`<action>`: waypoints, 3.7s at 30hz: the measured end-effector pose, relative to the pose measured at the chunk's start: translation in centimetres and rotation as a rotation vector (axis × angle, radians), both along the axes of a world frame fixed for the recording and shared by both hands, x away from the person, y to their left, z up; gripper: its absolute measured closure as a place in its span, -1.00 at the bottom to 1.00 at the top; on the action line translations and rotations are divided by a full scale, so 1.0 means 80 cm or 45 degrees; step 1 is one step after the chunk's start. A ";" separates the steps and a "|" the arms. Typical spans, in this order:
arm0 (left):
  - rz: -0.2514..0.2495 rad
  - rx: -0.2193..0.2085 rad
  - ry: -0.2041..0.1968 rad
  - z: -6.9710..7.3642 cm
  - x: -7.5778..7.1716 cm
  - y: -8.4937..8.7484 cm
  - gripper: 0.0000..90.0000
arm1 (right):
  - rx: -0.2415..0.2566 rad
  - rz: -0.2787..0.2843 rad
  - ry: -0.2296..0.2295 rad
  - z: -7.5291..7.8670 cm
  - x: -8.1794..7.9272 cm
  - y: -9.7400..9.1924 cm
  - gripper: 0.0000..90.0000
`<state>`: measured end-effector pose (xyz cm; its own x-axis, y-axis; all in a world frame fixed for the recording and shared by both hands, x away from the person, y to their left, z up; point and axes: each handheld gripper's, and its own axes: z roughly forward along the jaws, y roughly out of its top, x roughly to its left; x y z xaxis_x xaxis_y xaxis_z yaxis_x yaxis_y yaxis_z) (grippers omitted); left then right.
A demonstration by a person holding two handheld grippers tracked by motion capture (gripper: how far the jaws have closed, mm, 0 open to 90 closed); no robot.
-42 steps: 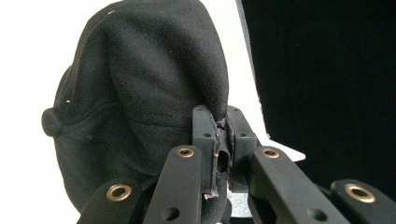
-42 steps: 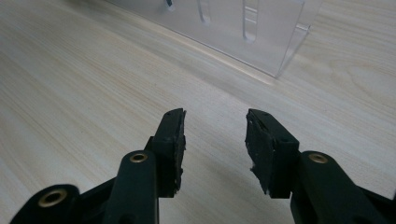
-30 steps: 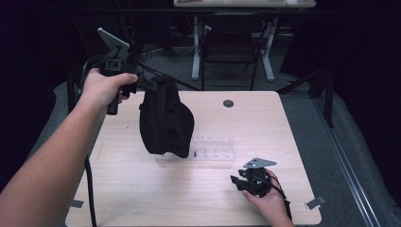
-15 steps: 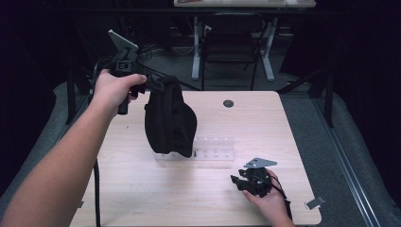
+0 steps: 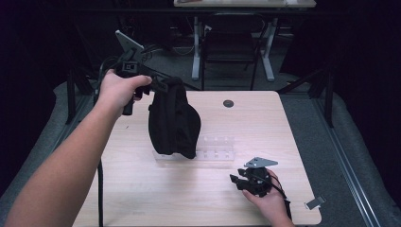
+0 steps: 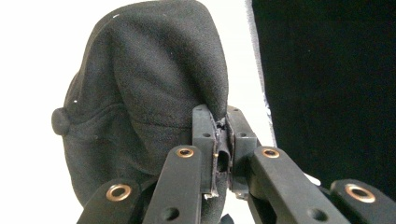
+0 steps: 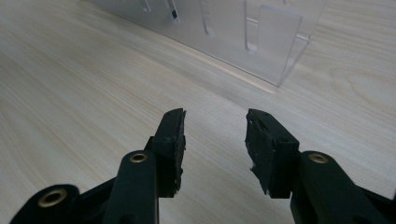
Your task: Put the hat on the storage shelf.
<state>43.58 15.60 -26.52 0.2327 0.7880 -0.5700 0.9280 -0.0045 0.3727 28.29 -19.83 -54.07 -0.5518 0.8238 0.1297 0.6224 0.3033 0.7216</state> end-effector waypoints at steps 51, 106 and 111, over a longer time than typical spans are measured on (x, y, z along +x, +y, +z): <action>-0.001 0.020 -0.006 0.000 0.000 -0.008 0.89 | -0.077 0.273 -0.137 0.077 0.038 0.181 0.19; -0.073 0.055 -0.035 0.020 -0.009 -0.054 0.89 | 0.088 0.271 -0.088 0.075 0.054 0.153 0.71; -0.063 0.056 -0.032 0.020 -0.007 -0.048 0.88 | 0.093 0.271 -0.090 0.077 0.055 0.150 0.71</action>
<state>42.99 11.76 -24.92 0.2859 0.7992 -0.5287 0.9166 -0.0672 0.3941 32.71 -7.85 -47.95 -0.7219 0.6778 0.1395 0.4971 0.3678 0.7859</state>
